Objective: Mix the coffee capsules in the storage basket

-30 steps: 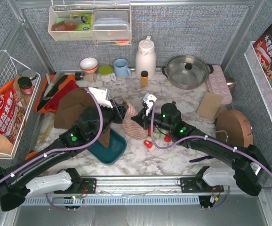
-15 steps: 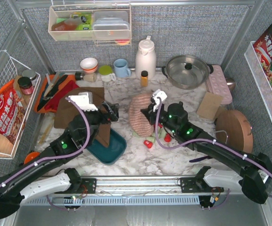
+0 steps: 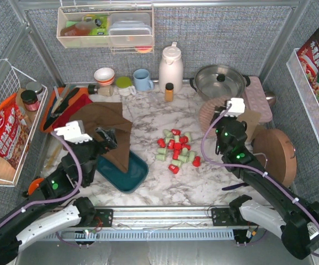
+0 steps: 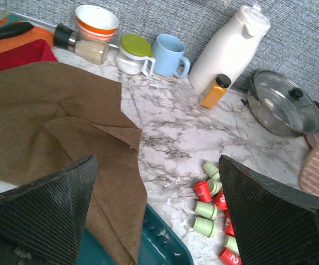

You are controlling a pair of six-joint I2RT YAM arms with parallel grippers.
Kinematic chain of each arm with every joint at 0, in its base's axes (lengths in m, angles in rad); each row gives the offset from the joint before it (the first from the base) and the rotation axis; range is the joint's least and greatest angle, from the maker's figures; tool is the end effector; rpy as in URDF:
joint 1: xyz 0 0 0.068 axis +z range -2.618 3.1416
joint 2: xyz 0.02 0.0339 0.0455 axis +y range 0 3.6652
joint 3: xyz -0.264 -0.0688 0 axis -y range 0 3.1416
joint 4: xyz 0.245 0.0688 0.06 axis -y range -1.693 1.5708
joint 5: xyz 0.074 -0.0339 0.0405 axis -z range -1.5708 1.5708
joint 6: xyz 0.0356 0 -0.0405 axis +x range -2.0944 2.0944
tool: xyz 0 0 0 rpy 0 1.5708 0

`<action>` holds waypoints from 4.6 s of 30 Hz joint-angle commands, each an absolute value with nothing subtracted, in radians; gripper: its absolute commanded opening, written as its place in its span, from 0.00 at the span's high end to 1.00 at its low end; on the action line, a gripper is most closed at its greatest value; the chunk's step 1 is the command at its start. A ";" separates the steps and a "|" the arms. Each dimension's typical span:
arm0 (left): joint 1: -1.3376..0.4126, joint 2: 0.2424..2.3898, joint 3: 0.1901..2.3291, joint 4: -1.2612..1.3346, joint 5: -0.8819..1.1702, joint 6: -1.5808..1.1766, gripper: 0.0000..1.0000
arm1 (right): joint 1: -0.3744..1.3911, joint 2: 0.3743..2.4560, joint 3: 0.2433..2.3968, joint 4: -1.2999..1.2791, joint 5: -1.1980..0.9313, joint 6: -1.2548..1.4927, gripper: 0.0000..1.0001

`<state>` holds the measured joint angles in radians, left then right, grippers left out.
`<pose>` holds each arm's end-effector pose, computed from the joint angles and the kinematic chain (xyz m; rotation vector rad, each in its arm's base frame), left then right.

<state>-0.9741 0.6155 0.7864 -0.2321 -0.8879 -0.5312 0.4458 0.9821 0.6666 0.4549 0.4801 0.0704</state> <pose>0.0970 -0.0936 0.3608 -0.3220 1.5949 -0.4394 0.2141 0.0841 0.3287 0.1254 1.4423 0.0793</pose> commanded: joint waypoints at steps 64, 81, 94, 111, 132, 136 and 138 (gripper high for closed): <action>-0.974 0.761 0.707 -0.303 -0.870 -0.560 0.01 | 0.199 1.153 0.838 0.226 0.847 0.225 0.01; -0.973 0.774 0.712 -0.363 -0.844 -0.588 0.01 | -0.067 1.959 1.718 -0.768 0.512 0.534 0.01; -0.973 0.680 0.616 -0.324 -0.899 -0.620 0.01 | 0.028 1.487 1.626 -0.786 0.481 0.570 0.01; -0.906 0.795 0.578 -0.398 -0.888 -0.820 0.01 | 0.170 0.999 0.963 -0.150 0.326 0.381 0.01; -0.672 0.879 0.432 -0.294 -0.612 -1.117 0.25 | 0.574 1.102 0.794 0.012 0.358 0.212 0.03; -0.639 0.865 0.398 -0.217 -0.617 -1.089 0.29 | 0.582 1.108 0.797 0.010 0.347 0.213 0.03; -0.623 0.858 0.384 -0.179 -0.619 -1.077 0.30 | 0.583 1.108 0.796 0.011 0.341 0.216 0.03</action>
<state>-0.6456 0.8696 0.4038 -0.2920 -0.6224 -1.1000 0.5808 1.1080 0.7971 -0.0349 0.3588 0.2176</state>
